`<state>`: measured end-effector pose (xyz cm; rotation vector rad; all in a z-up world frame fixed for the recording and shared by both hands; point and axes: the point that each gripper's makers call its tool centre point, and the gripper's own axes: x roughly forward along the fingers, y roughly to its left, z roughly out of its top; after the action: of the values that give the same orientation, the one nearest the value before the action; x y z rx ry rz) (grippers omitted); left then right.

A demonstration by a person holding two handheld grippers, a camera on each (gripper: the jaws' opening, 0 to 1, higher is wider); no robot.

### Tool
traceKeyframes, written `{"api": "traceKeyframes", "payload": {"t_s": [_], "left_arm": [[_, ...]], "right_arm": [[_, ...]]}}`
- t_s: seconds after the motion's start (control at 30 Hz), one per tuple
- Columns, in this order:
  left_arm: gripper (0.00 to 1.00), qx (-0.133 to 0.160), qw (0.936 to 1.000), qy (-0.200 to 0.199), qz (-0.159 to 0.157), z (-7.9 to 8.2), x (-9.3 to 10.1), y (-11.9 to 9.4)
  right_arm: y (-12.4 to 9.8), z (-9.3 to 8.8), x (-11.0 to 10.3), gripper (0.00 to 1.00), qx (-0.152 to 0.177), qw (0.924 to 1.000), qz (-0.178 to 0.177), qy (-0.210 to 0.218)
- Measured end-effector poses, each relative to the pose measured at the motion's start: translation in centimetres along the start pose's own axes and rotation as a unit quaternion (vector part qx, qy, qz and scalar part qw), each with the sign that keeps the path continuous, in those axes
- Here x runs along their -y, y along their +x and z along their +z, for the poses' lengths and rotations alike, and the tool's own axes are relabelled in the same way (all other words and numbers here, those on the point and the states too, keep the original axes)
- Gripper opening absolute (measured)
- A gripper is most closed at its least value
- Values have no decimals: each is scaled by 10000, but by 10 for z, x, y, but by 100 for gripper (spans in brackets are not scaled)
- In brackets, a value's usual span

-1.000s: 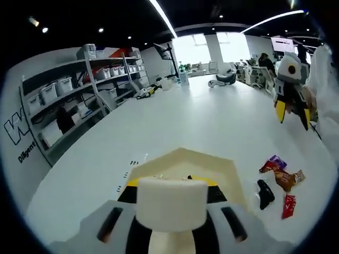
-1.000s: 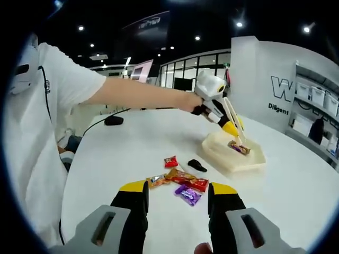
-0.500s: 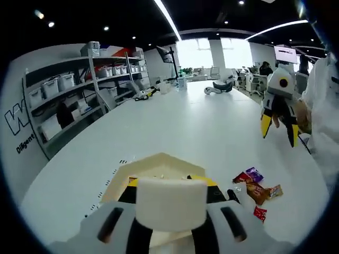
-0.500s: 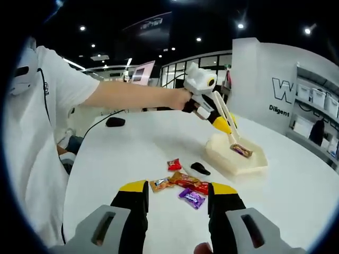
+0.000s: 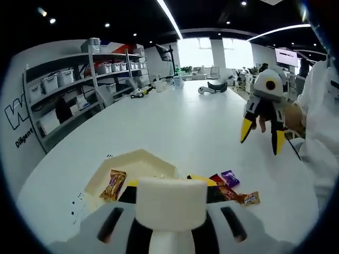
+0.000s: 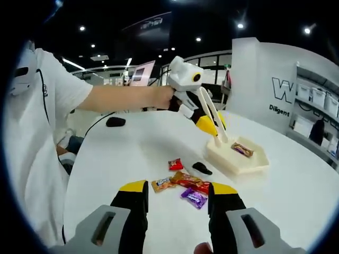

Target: Place the target food into the container with the food tongs after gripping and lifting it, then release it inside without dropping or visibly crushing the food.

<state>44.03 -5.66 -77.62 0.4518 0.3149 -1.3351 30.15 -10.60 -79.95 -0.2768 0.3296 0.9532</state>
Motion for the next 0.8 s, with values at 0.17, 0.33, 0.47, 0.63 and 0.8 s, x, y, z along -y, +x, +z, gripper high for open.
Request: {"api": "traceKeyframes", "payload": {"t_s": [0.17, 0.33, 0.47, 0.63, 0.8], "left_arm": [[21, -73, 9999, -75, -10, -2, 20, -4], [21, -134, 9996, -227, 33, -3, 34, -8], [21, -155, 9992, -353, 66, -3, 46, -11], [21, -216, 9984, -495, 184, -2, 58, -15], [21, -252, 9978, -554, 257, -3, 70, -14]], "right_arm": [[0, 0, -1, 41, 11, 10000, 1, 0], [1, -1, -2, 41, -2, 10000, 10, -9], [1, 0, -3, 41, 3, 10000, 15, -14], [0, 1, -5, 41, 21, 10000, 28, -21], [-1, 0, -5, 41, 6, 10000, 30, -16]]}}
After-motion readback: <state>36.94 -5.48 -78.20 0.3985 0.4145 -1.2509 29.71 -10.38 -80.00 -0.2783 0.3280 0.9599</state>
